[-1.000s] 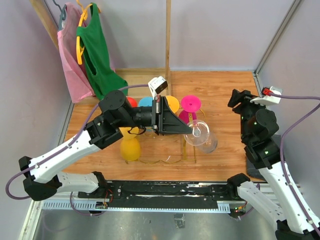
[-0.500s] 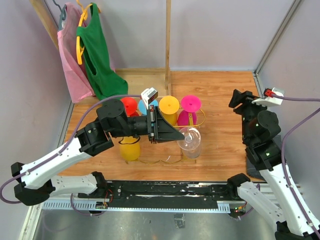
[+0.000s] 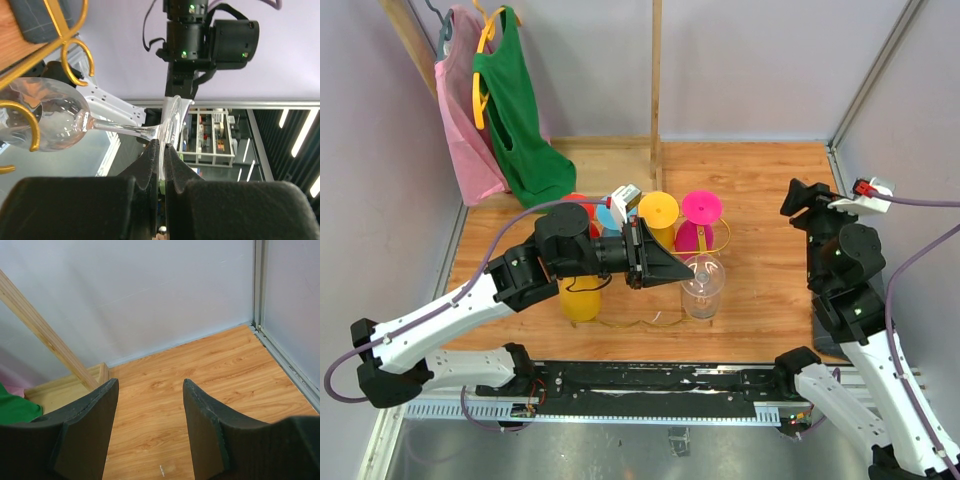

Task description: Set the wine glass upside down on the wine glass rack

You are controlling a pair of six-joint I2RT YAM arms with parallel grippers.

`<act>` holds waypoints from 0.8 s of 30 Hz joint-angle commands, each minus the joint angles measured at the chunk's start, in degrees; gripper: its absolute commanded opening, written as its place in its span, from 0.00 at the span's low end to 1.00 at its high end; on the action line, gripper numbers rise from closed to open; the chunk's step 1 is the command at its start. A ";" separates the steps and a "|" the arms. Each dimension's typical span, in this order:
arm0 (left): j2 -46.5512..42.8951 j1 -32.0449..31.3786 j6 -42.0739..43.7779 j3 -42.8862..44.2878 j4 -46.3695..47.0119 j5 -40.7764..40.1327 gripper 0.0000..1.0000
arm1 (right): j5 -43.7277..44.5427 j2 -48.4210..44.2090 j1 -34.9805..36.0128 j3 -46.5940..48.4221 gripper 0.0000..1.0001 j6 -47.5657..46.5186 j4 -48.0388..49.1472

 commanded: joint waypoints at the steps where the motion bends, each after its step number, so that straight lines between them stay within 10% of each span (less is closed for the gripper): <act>1: -0.67 -0.42 -0.34 1.27 1.12 -4.48 0.00 | -0.24 -0.69 -1.00 -0.61 0.56 0.58 0.52; 24: 3.61 -0.43 -0.85 4.70 -1.85 -13.54 0.00 | -1.68 -1.64 -2.02 -1.90 0.55 1.47 0.60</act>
